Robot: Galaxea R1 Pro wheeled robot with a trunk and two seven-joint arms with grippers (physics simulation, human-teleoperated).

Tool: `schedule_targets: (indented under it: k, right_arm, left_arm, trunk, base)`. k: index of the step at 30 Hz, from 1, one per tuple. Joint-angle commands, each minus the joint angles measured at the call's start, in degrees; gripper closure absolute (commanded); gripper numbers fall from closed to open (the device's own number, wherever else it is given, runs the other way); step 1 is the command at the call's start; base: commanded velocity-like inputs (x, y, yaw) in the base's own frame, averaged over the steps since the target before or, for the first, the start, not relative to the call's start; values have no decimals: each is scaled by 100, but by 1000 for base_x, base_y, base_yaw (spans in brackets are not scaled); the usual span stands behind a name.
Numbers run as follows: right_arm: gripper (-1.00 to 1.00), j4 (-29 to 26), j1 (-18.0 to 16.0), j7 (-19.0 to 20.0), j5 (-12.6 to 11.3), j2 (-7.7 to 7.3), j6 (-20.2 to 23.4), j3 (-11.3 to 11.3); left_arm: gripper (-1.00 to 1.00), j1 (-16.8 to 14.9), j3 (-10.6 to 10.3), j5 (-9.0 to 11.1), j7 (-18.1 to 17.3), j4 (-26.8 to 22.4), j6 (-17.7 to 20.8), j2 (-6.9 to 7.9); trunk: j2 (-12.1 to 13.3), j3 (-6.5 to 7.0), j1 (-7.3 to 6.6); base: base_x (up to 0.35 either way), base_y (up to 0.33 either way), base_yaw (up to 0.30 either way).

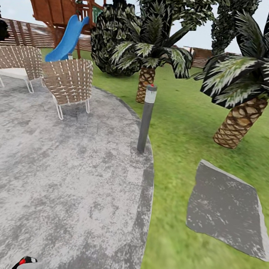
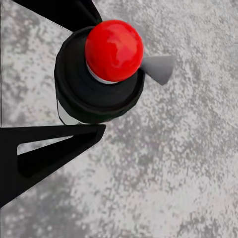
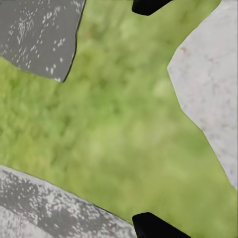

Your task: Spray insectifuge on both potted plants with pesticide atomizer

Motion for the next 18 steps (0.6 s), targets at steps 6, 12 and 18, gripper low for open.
schedule_targets:
  k: [6,12,18]
  right_arm:
    - [-100,-4,-1,-4,26,2,-16,-22]
    - [-100,0,-1,-2,26,2,-16,-22]
    - [-100,1,-1,-3,26,2,-16,-22]
  left_arm:
    - [100,-5,-25,-22,3,11,-21,-2]
    - [100,-5,-33,-27,2,9,-21,-2]
    - [100,-5,-37,-29,2,11,-21,-9]
  trunk:
    - [-2,31,-1]
    - [-2,68,-1]
    - [-2,105,-1]
  base:
    - [0,0,227]
    - [0,0,223]
    - [0,0,222]
